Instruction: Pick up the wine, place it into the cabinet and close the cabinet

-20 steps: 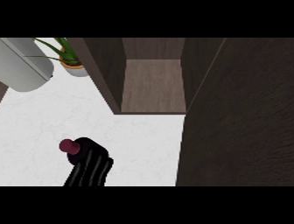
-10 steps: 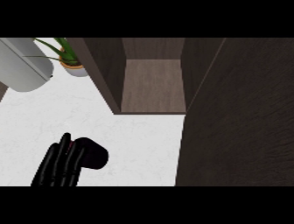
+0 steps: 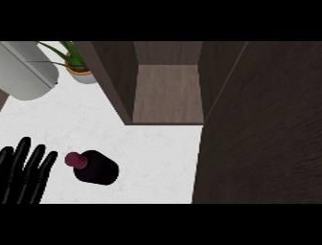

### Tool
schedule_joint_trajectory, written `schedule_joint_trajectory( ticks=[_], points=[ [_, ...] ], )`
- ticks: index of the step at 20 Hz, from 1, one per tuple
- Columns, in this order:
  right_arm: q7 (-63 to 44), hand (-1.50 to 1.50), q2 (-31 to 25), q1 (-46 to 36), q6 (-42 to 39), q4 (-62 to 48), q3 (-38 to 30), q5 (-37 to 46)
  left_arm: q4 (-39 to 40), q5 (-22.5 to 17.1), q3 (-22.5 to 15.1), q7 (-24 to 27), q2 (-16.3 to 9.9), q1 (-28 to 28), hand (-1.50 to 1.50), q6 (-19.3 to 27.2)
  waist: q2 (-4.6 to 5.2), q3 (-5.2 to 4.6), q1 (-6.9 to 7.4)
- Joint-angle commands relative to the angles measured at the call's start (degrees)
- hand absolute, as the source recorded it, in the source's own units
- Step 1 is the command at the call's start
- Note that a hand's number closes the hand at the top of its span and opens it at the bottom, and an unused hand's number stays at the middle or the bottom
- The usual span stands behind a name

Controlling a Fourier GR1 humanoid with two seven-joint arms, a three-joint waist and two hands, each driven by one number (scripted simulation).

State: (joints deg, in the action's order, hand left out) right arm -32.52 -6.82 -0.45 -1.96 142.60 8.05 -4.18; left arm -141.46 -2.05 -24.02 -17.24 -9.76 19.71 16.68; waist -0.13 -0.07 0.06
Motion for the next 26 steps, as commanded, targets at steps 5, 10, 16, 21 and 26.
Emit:
schedule_joint_trajectory(
  ticks=[5,10,16,21,26],
  points=[
    [-2.37,-1.5,-1.24,-0.11,-1.74,5.56,-4.84,-6.98,3.29,-13.94,12.51,1.71,-0.74,-0.62,-1.5,-5.88,0.09,0.04,-0.17],
    [-6.19,-1.5,-0.26,-0.06,-0.23,7.79,-2.23,-4.96,8.76,-15.22,10.56,9.47,0.15,6.98,-1.5,-11.58,-0.04,0.01,0.14],
    [-9.37,-1.5,1.15,-1.23,1.21,10.13,2.58,-0.9,21.02,-15.07,12.44,15.77,1.37,4.03,-1.5,-15.49,-0.06,-0.04,-0.18],
    [-4.1,-1.5,1.07,0.81,-1.25,6.94,-2.06,-4.45,27.35,-15.11,17.41,19.4,2.15,0.35,-1.5,-15.82,0.06,0.05,-0.37],
    [-2.95,-1.5,1.5,-0.63,-1.39,5.59,-2.19,-3.71,32.4,-16.65,21.02,23.77,1.28,0.33,-1.5,-19.35,0.06,0.06,-0.12]
  ],
)
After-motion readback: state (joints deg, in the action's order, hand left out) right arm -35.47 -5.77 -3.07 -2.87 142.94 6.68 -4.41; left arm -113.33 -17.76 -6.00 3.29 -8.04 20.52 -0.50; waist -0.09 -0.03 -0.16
